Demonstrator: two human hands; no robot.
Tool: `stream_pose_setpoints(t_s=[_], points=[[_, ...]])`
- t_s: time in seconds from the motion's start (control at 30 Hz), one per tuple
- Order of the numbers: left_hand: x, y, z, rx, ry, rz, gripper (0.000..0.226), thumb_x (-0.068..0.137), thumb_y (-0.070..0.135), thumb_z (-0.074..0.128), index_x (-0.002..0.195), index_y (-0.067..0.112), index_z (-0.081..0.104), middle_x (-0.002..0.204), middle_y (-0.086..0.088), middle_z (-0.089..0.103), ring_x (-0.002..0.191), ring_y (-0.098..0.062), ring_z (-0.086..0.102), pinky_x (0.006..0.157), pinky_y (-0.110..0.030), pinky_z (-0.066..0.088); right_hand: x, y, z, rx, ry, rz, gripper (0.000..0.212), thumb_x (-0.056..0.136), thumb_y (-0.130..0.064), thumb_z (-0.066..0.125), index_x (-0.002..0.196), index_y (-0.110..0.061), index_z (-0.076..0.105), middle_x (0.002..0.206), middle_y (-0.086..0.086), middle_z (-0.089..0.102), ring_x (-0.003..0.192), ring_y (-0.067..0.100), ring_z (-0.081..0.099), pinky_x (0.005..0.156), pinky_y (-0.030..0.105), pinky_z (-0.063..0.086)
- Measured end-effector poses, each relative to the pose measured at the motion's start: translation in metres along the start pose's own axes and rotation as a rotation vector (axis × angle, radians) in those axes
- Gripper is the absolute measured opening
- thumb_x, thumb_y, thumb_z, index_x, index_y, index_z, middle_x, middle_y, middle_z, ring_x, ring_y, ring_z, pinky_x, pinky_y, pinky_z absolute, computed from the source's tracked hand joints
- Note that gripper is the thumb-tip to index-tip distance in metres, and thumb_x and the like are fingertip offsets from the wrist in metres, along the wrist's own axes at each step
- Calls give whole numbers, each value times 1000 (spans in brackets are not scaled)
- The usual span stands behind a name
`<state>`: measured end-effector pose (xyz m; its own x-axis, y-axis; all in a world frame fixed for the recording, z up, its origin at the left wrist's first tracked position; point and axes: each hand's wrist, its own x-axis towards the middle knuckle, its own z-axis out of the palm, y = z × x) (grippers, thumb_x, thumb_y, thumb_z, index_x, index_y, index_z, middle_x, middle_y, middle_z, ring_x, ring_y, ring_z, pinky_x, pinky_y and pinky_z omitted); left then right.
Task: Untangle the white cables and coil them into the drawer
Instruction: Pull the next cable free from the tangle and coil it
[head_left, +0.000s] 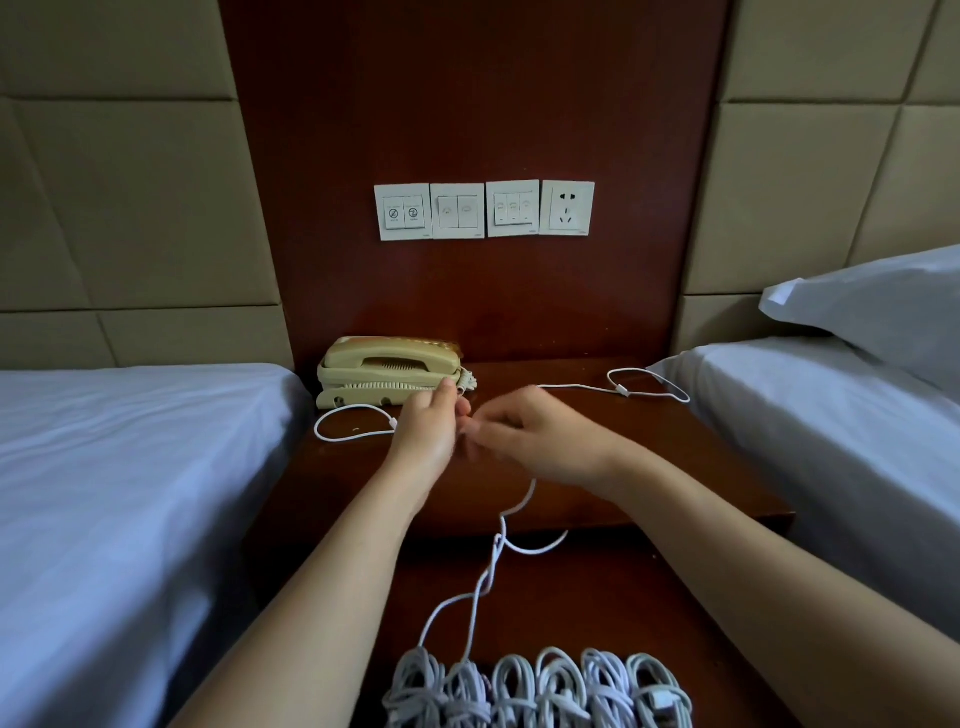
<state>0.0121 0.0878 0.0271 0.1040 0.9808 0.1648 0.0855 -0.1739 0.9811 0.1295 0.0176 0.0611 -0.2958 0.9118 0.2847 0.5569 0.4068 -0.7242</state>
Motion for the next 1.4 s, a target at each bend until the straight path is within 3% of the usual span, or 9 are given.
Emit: stream_pose_setpoints(t_s=[0.17,0.3,0.47,0.7,0.8,0.97,1.27,1.4], points=[[-14,16,3,-130,-193,-33,57,103,36,27,55,11,45,35,4,39,29,-11,36,38,-19,29,2,2,-7,142,171,-11,28,98,-8,46,72,-6,58,42,-17,50,40,-5,44,45,8,34],[-25,26,6,-179,-452,-91,60,99,49,18,59,9,39,35,4,27,26,-8,24,35,-15,20,5,6,-7,194,258,-29,29,98,-13,48,70,-8,56,56,-5,55,43,-4,46,46,7,33],[-24,30,0,-291,-582,-182,60,95,57,21,57,13,36,36,7,20,27,-4,18,32,-14,19,8,8,-7,226,289,-36,29,97,-18,51,70,-8,56,58,2,56,43,-2,45,45,9,31],[-26,29,-3,-404,-675,-182,50,100,39,27,56,14,35,37,9,21,28,-2,18,31,-16,20,10,24,-7,268,349,65,32,94,-23,54,64,-15,49,51,-4,38,43,4,30,42,17,26],[-25,26,-4,-494,-651,-192,47,101,34,27,58,15,33,38,9,21,28,-2,19,32,-16,20,9,26,-1,320,318,122,36,98,-23,47,63,-15,46,51,0,34,39,7,30,38,18,26],[-23,25,-4,-610,-563,-203,47,102,34,24,60,14,32,36,9,23,27,-1,20,31,-15,21,5,31,18,250,255,158,38,100,-15,41,64,-20,53,45,-11,38,35,2,31,36,17,28],[-16,29,-5,-739,-326,-225,47,103,37,20,66,14,38,38,7,27,29,-4,25,32,-16,25,-1,20,27,68,-5,265,43,99,-16,41,59,-21,52,55,-1,45,42,12,35,40,22,33],[-14,27,-4,-642,-221,-207,48,103,38,20,66,13,39,39,7,29,30,-4,28,34,-16,24,-2,17,30,-41,-92,272,28,98,-14,41,97,-8,68,58,-4,49,39,2,42,42,12,33]])
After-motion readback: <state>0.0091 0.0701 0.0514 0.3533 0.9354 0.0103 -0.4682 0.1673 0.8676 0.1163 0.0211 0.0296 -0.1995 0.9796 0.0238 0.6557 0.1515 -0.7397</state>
